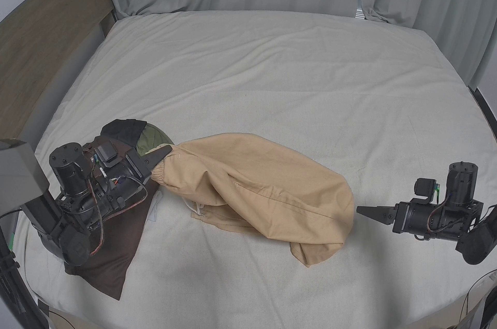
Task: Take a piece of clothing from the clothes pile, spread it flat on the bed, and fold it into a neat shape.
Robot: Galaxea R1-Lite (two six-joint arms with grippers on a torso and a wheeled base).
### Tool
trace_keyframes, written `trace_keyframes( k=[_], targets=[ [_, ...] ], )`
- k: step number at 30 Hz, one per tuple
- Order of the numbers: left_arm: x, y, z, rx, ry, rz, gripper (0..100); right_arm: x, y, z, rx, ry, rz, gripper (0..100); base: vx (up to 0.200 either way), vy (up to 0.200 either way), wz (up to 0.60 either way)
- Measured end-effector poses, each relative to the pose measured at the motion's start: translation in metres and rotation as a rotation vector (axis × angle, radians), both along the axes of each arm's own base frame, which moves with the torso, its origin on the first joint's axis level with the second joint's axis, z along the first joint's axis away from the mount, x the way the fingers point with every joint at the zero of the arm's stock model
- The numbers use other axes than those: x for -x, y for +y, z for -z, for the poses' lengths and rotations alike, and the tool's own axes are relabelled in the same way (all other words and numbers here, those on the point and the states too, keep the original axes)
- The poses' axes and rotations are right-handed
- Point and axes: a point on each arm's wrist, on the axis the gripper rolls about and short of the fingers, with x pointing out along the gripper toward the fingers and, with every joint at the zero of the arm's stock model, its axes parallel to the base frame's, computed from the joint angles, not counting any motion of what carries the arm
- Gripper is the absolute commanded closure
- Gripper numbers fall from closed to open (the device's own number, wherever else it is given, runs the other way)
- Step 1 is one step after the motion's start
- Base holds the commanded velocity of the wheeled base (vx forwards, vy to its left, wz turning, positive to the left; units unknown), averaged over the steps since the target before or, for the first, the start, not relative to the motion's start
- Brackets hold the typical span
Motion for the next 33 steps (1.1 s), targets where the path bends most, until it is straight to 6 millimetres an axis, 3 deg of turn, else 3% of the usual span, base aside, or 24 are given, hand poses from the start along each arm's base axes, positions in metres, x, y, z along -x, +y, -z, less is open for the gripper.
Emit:
trace_keyframes(
  k=[15, 33],
  targets=[
    [-0.002, 0.002, 0.001, 0.0, 0.0, -0.009, 100, -0.02, 0.005, 0.048, -0.057, 0.099, 0.033, 0, 0.0, 0.0, 0.0],
    [-0.004, 0.003, 0.0, 0.001, -0.005, -0.013, 100, -0.036, 0.032, 0.084, -0.18, 0.171, 0.022, 0, 0.0, 0.0, 0.0]
  ],
)
